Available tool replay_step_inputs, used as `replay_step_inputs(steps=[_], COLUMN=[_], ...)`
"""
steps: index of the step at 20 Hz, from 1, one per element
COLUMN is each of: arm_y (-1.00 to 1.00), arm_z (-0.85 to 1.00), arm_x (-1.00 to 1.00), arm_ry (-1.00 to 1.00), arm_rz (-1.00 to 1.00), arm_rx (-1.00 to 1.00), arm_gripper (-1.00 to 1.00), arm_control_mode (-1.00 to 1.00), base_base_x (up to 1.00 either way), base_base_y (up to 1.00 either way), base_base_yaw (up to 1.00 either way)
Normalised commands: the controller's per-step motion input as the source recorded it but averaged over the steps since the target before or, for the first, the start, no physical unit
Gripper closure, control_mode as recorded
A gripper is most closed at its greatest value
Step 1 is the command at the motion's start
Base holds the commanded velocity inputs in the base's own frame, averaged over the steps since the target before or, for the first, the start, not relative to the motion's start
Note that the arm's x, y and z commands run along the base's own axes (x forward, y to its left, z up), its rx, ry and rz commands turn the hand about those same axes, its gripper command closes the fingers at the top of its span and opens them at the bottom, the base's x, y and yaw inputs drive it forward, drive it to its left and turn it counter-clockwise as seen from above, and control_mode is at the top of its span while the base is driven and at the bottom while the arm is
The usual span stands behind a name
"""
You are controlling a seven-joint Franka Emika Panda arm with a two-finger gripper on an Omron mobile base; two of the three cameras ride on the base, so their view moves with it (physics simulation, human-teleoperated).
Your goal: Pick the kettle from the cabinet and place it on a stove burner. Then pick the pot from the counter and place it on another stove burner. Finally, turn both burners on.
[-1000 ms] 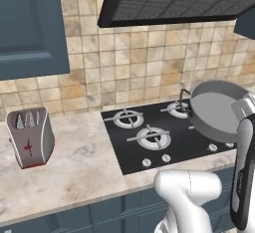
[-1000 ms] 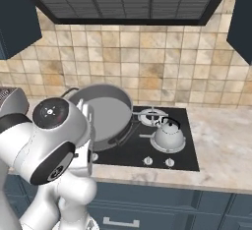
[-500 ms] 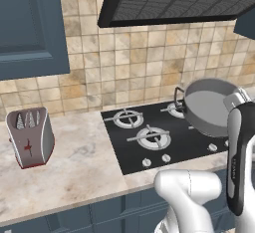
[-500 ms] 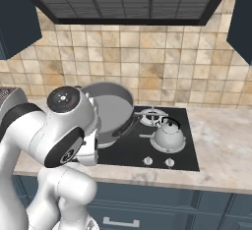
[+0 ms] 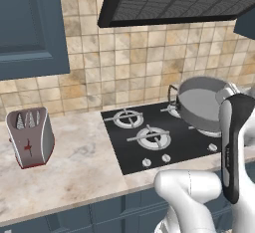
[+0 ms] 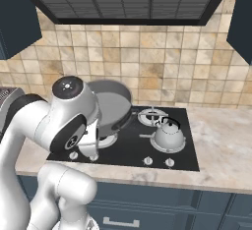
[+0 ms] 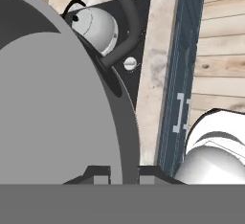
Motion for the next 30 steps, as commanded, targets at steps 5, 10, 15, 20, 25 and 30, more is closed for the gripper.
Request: replay_step_inputs(steps=[5, 10, 15, 20, 25, 30], arm_y=[0.25, 0.19, 0.17, 0.18, 0.03, 0.0], arm_z=[0.0, 0.0, 0.0, 0.0, 0.0, 0.0], arm_x=[0.13, 0.11, 0.22, 0.29, 0.37, 0.38], arm_ry=[0.02, 0.04, 0.01, 0.0, 0.0, 0.01], arm_rz=[-0.09, -0.2, -0.18, -0.13, -0.1, -0.06], arm_rx=[-0.01, 0.0, 0.0, 0.0, 0.0, 0.02], arm_gripper=[1.0, 1.0, 1.0, 1.0, 1.0, 1.0], arm_control_mode=[-1.0, -1.0, -1.0, -1.0, -1.0, -1.0], base_base_x=[0.0, 0.0, 0.0, 0.0, 0.0, 0.0], base_base_y=[0.0, 0.0, 0.0, 0.0, 0.0, 0.0], base_base_yaw=[0.0, 0.0, 0.0, 0.0, 0.0, 0.0])
